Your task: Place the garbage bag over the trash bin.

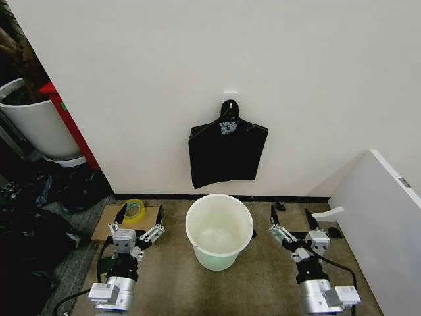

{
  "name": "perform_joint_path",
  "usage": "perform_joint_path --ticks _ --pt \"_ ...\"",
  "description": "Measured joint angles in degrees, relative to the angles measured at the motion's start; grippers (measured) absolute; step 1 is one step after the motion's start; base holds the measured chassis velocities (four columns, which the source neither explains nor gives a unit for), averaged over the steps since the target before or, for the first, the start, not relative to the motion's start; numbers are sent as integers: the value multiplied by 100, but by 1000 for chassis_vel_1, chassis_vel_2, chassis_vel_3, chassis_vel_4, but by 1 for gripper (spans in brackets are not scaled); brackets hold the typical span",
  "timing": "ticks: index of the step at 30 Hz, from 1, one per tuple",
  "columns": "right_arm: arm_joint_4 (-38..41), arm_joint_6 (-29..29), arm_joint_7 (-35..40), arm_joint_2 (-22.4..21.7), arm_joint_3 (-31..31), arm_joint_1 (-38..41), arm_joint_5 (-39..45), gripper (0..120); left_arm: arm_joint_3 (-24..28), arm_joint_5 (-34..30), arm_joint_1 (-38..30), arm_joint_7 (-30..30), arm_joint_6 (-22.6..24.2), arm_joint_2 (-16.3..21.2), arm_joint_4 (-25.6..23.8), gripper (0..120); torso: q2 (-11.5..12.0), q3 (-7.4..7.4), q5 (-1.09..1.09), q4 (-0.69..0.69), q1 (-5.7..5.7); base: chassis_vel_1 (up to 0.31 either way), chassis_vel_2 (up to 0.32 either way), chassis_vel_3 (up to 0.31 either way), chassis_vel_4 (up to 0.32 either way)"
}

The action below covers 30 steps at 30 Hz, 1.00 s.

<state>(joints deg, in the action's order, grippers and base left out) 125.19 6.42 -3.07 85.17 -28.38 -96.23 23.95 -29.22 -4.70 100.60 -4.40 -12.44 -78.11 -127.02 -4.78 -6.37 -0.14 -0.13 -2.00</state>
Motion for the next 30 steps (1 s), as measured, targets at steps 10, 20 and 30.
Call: perform_joint_path --ticks 10,20,30 --pt "-371 -1330 -5 -500 269 1389 2966 100 52 -110 -142 25 -6 178 218 100 0 -1 -1 -2 0 0 0 0 0" --pt "-1450 -1746 213 -491 766 3182 4707 100 -46 -39 -8 30 -38 100 221 100 0 -1 -1 1 0 0 0 0 0" --pt "-2651 -1832 62 198 862 4265 4862 100 -89 63 93 23 -55 -22 220 100 0 0 -2 1 0 0 0 0 0"
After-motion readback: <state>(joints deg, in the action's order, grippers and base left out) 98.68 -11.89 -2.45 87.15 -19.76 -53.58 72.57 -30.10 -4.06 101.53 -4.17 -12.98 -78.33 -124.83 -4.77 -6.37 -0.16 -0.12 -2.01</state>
